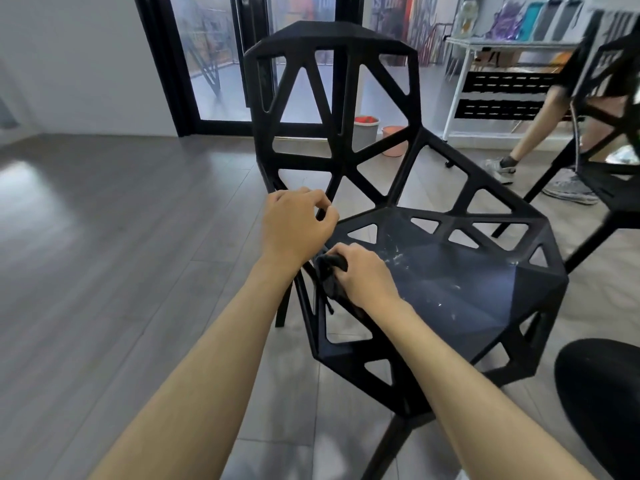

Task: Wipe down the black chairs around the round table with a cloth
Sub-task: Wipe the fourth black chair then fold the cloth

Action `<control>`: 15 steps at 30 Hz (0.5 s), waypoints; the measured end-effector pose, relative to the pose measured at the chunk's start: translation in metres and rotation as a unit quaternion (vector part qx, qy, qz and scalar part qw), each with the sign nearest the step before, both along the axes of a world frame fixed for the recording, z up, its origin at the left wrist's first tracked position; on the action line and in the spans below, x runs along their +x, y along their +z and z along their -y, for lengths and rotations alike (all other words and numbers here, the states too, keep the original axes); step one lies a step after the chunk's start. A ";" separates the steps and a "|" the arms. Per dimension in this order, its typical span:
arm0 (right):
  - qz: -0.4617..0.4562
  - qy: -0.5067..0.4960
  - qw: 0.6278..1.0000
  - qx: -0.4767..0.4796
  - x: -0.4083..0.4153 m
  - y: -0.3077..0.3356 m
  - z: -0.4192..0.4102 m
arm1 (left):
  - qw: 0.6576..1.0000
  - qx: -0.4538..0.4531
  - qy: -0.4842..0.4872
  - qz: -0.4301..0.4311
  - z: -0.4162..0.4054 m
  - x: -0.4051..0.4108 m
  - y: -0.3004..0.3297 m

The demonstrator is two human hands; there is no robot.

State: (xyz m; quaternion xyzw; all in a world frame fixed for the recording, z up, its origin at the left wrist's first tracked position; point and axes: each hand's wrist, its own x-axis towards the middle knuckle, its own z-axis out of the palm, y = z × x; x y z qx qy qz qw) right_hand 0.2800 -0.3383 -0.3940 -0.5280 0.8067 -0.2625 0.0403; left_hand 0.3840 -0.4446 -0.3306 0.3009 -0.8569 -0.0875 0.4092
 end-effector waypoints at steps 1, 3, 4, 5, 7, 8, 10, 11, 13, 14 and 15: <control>-0.008 0.004 1.000 0.013 0.001 0.003 -0.008 | 1.000 0.000 0.003 0.002 -0.001 0.000 0.000; -0.024 0.015 0.999 0.042 0.002 0.011 -0.035 | 1.000 0.008 0.006 0.000 0.000 0.000 0.000; -0.031 0.019 0.998 0.054 0.003 0.015 -0.054 | 1.000 0.010 0.008 -0.001 0.000 0.001 0.000; -0.045 0.019 0.997 0.060 0.005 0.016 -0.075 | 1.000 0.009 0.011 -0.001 0.000 0.001 0.000; -0.097 0.009 0.993 0.063 0.014 0.015 -0.116 | 1.000 0.008 0.013 0.001 -0.002 0.002 0.001; -0.113 -0.004 0.992 0.058 0.020 0.013 -0.127 | 1.000 0.010 0.012 0.004 -0.004 0.002 0.001; -0.119 -0.030 0.991 0.045 0.028 0.013 -0.122 | 1.000 0.015 0.013 0.006 -0.007 0.003 0.003; -0.115 -0.049 0.991 0.040 0.033 0.013 -0.111 | 1.000 0.019 0.011 0.003 -0.009 0.004 0.004; -0.084 -0.087 0.992 0.025 0.046 0.018 -0.093 | 1.000 0.024 -0.006 0.004 -0.013 0.005 0.005; -0.065 -0.100 0.993 0.008 0.055 0.019 -0.090 | 1.000 0.018 -0.015 0.016 -0.015 0.007 0.004; -0.053 -0.111 0.992 -0.013 0.066 0.020 -0.092 | 0.999 0.005 -0.022 0.034 -0.016 0.009 0.003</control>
